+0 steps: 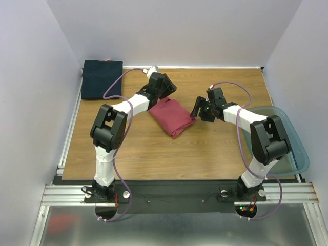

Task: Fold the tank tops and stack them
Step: Fold the tank top

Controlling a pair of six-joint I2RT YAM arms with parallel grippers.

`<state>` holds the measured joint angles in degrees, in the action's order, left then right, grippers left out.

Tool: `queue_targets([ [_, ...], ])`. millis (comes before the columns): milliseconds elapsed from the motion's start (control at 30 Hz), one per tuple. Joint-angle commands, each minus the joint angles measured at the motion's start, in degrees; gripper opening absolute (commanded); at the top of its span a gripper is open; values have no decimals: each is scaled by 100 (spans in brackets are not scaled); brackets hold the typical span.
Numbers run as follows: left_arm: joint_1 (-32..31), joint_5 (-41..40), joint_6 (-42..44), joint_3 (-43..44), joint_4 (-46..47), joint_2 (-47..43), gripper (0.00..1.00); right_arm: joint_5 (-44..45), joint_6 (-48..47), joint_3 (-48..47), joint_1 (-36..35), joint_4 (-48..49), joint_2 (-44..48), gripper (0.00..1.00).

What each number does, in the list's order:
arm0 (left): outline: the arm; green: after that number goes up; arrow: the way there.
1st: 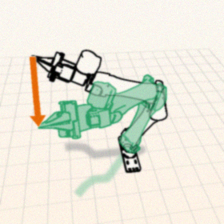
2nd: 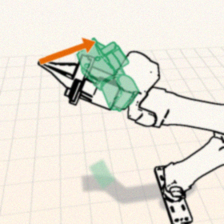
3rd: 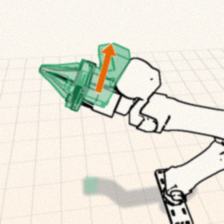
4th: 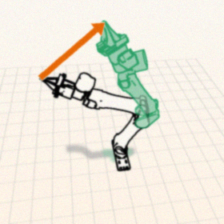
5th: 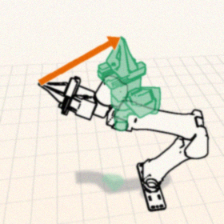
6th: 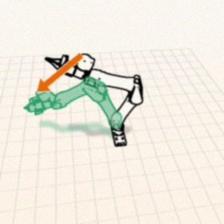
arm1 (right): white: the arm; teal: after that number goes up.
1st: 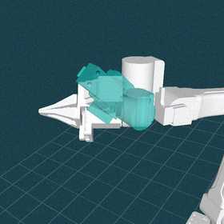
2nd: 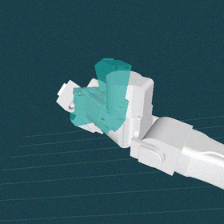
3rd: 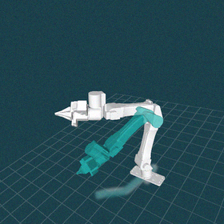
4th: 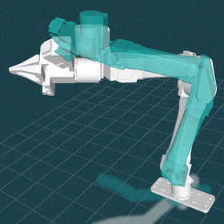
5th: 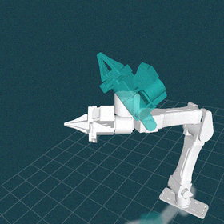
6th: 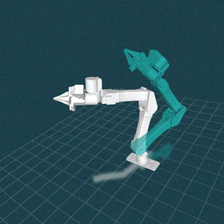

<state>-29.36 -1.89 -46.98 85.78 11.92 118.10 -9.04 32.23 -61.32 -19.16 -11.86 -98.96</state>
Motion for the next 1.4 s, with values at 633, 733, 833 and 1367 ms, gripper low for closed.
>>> queue_targets([
  [633,10,505,-689,-2970,478,-2187,45,1299,-1289,-2348,-923,-150,-1221,74],
  [733,10,453,-646,-2900,381,-2003,44,1264,-1175,-2140,-932,-133,-1398,73],
  [833,10,409,-541,-2629,153,-1818,44,1343,-1061,-1806,-941,-124,-1372,71],
  [1367,221,654,452,-1371,-788,-1158,43,1122,1515,1201,-2145,2012,850,80],
])
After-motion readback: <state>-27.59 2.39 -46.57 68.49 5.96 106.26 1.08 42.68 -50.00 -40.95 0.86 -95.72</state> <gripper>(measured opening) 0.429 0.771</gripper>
